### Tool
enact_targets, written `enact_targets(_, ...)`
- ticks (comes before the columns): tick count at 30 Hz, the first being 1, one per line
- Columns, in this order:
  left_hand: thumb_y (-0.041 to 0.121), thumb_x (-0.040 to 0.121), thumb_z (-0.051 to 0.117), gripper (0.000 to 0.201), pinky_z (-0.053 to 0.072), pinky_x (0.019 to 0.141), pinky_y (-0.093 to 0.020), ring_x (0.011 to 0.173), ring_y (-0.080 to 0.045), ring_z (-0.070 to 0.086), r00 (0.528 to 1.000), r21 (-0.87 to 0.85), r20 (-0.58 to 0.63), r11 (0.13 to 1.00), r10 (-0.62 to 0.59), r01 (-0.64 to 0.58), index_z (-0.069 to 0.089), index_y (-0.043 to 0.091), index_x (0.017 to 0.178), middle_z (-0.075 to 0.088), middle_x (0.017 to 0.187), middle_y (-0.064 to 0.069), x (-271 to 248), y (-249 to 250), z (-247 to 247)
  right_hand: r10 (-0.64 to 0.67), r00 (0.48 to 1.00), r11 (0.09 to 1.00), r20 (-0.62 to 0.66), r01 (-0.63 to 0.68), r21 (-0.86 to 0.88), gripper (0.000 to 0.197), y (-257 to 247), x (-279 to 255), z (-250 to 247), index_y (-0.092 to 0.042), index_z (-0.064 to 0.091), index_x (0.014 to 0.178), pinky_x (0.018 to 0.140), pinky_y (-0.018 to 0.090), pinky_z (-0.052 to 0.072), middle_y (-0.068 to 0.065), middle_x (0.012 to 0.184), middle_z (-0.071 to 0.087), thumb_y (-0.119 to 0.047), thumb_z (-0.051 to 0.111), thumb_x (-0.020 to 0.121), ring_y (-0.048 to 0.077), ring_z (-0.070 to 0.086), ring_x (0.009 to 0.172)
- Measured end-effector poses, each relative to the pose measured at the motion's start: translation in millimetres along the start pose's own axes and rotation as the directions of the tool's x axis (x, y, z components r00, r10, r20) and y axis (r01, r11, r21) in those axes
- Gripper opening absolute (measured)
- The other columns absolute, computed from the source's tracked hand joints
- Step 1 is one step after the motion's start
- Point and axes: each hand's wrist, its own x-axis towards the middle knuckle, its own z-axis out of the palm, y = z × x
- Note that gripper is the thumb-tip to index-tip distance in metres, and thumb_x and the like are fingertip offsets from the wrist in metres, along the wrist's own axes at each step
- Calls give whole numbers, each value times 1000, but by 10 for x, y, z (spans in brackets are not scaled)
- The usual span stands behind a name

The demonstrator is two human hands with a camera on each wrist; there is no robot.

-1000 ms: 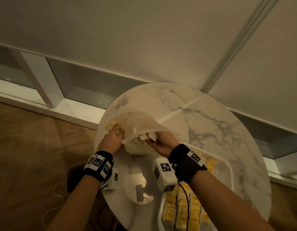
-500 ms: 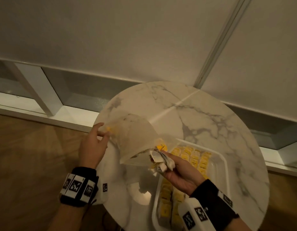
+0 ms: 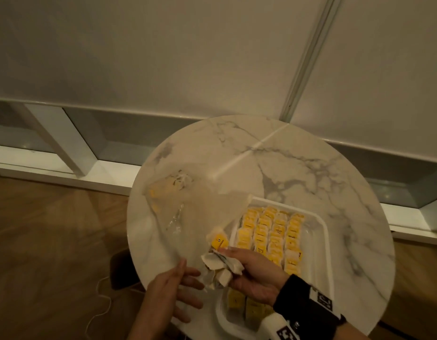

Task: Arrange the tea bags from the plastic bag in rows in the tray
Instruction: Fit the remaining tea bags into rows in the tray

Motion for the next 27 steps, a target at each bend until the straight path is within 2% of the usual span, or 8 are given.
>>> enact_targets(4,47,99,39,51,52,42,-33,66,-37,72,990,-45,90,992,-111,115,66,4,105,74,86,-19,-42,7,90,-23,1000,1000,20,23,-8,20,104,-207,-87,8,71,92,56,33,58,22,88,67,-6,65,78,26,69,69)
enact_targets(9,65,77,42,71,55,53,-42,77,-39,72,930,-159,300,950,-213,269,69,10,114,73,97,-21,-33,-11,313,-217,974,940,65,226,-256,19,121,-349,-134,1,71,101,81,36,56,22,103,68,-11,69,86,27,67,89)
enact_targets(11,65,79,41,71,58,56,-44,81,-39,72,873,-320,426,863,-238,392,71,11,115,72,106,-21,-52,35,441,-394,909,758,136,405,-512,19,44,-412,-113,-4,71,104,85,39,52,16,103,71,-16,69,90,27,66,92)
enact_targets(14,61,91,39,63,59,62,-54,95,-44,69,741,-448,661,733,-114,512,71,14,120,67,122,-21,-103,104,634,-582,751,339,312,572,-747,13,-39,-500,-121,-14,69,105,79,42,50,4,95,69,-19,63,94,24,64,87)
enact_targets(16,54,90,59,51,57,72,-58,106,-45,65,698,-488,716,721,8,492,70,15,121,64,129,-19,-131,93,771,-615,694,161,375,576,-801,14,-41,-551,-181,-22,67,107,80,42,51,-5,97,68,-23,61,94,16,64,91)
enact_targets(18,42,85,73,51,54,80,-60,114,-46,60,714,-532,697,716,68,451,67,12,125,58,135,-21,-157,57,928,-641,671,86,374,546,-833,17,-37,-602,-276,-25,66,109,84,38,50,-10,102,67,-24,61,93,13,63,97)
enact_targets(23,43,101,34,56,58,74,-53,101,-36,70,776,-625,631,588,-6,513,75,6,108,67,122,-19,-128,-17,1238,-677,624,-81,392,465,-881,22,-105,-769,-515,-23,66,110,77,14,41,-13,101,63,-20,59,89,-2,57,90)
enact_targets(27,51,100,33,60,57,75,-45,97,-30,70,780,-551,624,680,-47,483,77,9,98,71,109,-15,-79,-22,1413,-610,648,-181,456,447,-876,26,-145,-948,-668,-20,68,108,77,12,39,-11,99,61,-12,62,84,-4,54,88)
